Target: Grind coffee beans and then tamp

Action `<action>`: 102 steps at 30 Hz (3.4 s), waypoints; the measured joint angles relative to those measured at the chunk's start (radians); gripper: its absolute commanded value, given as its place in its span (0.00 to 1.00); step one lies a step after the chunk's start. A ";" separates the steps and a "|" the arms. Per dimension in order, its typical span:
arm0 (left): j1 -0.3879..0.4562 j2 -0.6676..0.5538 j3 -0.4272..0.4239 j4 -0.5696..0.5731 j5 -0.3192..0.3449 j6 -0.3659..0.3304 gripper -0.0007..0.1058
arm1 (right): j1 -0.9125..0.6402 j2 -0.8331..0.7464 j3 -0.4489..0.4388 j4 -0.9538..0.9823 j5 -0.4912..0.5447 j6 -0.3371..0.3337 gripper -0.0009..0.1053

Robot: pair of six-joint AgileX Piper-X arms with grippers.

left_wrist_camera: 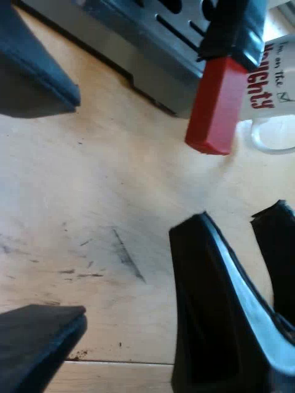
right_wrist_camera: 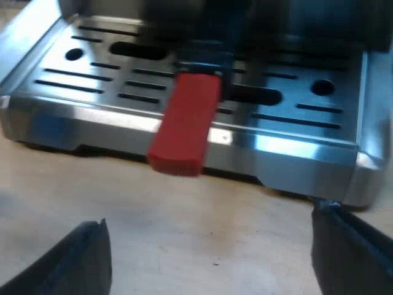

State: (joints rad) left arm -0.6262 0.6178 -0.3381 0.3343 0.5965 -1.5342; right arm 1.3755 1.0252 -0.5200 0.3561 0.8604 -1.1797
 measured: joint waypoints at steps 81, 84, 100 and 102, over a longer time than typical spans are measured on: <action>0.000 0.000 0.002 -0.061 -0.163 -0.053 0.63 | 0.003 0.203 0.136 -0.529 0.148 -0.183 0.44; 0.000 0.000 0.002 -0.061 -0.163 -0.053 0.63 | 0.003 0.203 0.136 -0.533 0.159 -0.183 0.44; 0.000 0.000 0.002 -0.061 -0.163 -0.053 0.63 | 0.003 0.203 0.136 -0.577 0.210 -0.184 0.44; 0.000 0.000 0.002 -0.061 -0.163 -0.053 0.63 | 0.003 0.203 0.136 -0.577 0.217 -0.184 0.44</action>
State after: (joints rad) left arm -0.6262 0.6178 -0.3358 0.2737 0.4332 -1.5868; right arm 1.3780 1.2281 -0.3842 -0.2209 1.0777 -1.3642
